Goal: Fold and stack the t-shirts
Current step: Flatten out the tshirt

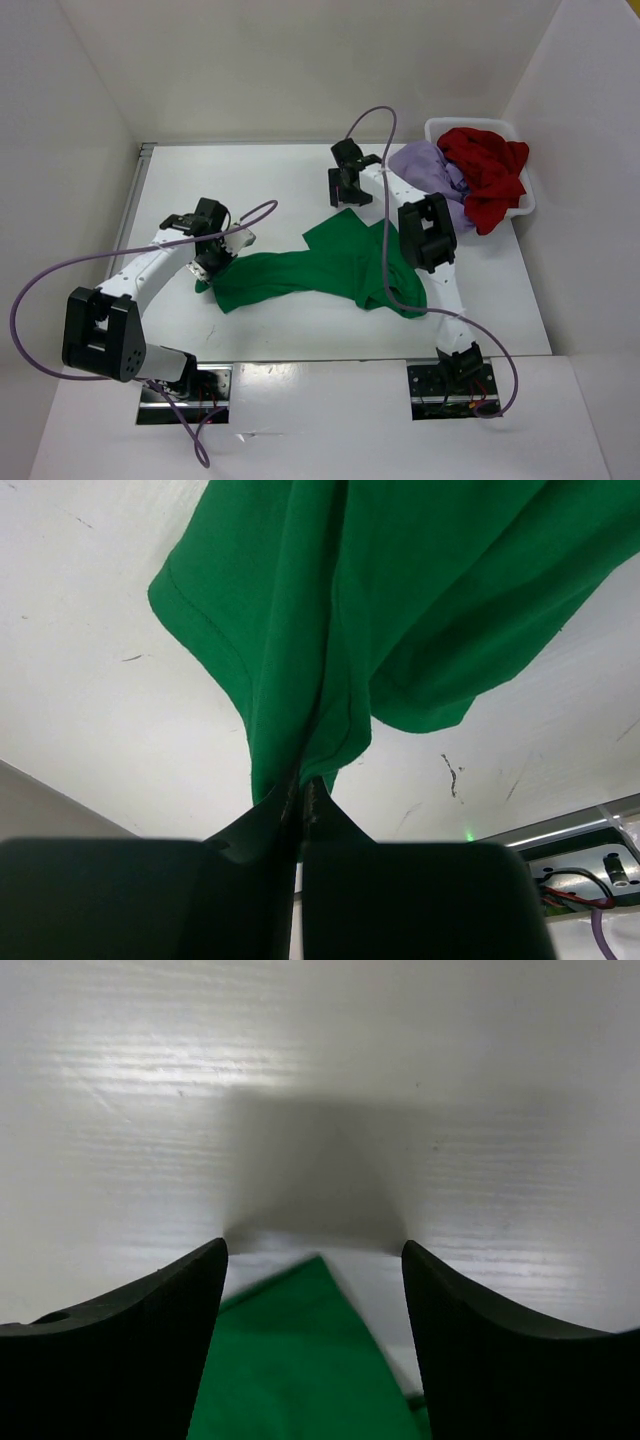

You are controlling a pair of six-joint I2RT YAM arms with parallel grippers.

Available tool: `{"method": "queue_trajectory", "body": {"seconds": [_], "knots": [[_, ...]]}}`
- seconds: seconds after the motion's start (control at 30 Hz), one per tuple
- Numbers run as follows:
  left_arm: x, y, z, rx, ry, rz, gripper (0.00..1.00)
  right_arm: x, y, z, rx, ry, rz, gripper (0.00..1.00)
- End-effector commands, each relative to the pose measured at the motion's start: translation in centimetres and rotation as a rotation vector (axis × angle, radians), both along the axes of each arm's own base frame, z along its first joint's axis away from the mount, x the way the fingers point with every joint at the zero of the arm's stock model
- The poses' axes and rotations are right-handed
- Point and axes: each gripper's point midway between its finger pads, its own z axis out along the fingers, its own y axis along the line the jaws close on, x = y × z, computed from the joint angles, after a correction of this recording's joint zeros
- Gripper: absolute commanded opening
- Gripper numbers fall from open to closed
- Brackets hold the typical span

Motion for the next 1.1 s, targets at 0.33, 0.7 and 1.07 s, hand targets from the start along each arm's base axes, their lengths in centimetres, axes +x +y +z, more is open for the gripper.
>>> {"method": "queue_trajectory", "body": {"seconds": [0.33, 0.7, 1.07], "knots": [[0.7, 0.1, 0.0, -0.001, 0.023, 0.032, 0.0, -7.4, -0.8, -2.1, 0.032, 0.175, 0.07, 0.35], [10.4, 4.0, 11.2, 0.141, -0.438, 0.201, 0.0, 1.0, -1.4, 25.2, 0.236, -0.389, 0.035, 0.0], [8.9, 8.8, 27.9, 0.306, -0.86, 0.268, 0.0, -10.6, -11.1, 48.8, 0.253, -0.886, -0.103, 0.0]]}}
